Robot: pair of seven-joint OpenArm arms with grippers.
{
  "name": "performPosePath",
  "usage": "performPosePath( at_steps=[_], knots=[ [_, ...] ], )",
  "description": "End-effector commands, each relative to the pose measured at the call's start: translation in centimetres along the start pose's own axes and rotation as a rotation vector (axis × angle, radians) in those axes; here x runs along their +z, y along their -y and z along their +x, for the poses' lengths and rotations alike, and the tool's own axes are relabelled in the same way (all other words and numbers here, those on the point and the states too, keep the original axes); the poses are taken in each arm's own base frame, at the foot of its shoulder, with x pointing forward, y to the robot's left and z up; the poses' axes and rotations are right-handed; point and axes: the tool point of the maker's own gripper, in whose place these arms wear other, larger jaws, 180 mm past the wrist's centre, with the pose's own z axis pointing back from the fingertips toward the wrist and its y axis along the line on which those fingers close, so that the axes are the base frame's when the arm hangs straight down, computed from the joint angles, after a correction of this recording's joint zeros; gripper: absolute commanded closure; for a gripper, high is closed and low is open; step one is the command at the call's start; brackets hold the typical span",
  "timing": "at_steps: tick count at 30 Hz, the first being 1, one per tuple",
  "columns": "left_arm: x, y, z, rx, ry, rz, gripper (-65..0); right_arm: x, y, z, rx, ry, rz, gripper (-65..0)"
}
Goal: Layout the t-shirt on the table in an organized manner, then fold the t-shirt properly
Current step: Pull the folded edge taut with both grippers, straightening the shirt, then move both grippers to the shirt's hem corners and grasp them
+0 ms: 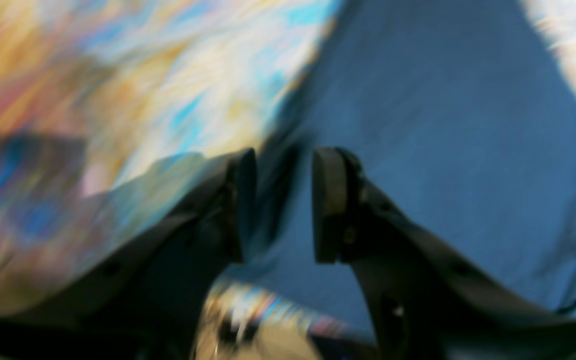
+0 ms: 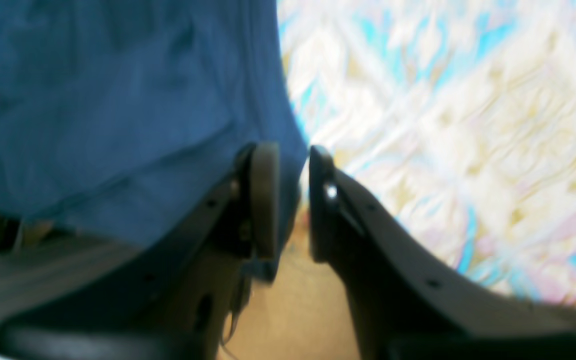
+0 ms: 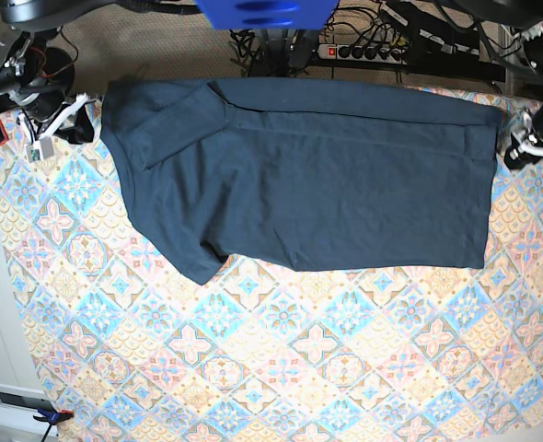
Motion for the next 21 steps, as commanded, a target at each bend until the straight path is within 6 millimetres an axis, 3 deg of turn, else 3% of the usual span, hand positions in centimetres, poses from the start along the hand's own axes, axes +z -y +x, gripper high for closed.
performPosePath(
  at_steps=[1,7,12,15,21],
  knots=[
    [0.7,0.3,2.5,-0.033,0.058,-0.001,-19.3,0.2,0.0,1.8,0.028,0.051,0.003,-10.4],
    [-0.3,2.8,6.9,-0.058,0.158,-0.029,-19.3,-2.4,-2.4,7.0,0.094,0.152,0.087,-10.4],
    [-3.0,5.8,10.0,-0.206,0.160,0.036,-19.4,-4.5,-4.5,11.1,0.213,0.185,0.110,-10.4],
    [-5.4,7.5,10.7,-0.223,0.168,0.042,-19.4,-5.4,-5.0,13.4,0.285,0.196,0.090,-10.4],
    [-9.7,7.8,10.9,-0.304,0.166,0.103,-19.4,-5.8,-5.1,16.1,0.352,0.221,0.050,-10.3]
  ],
)
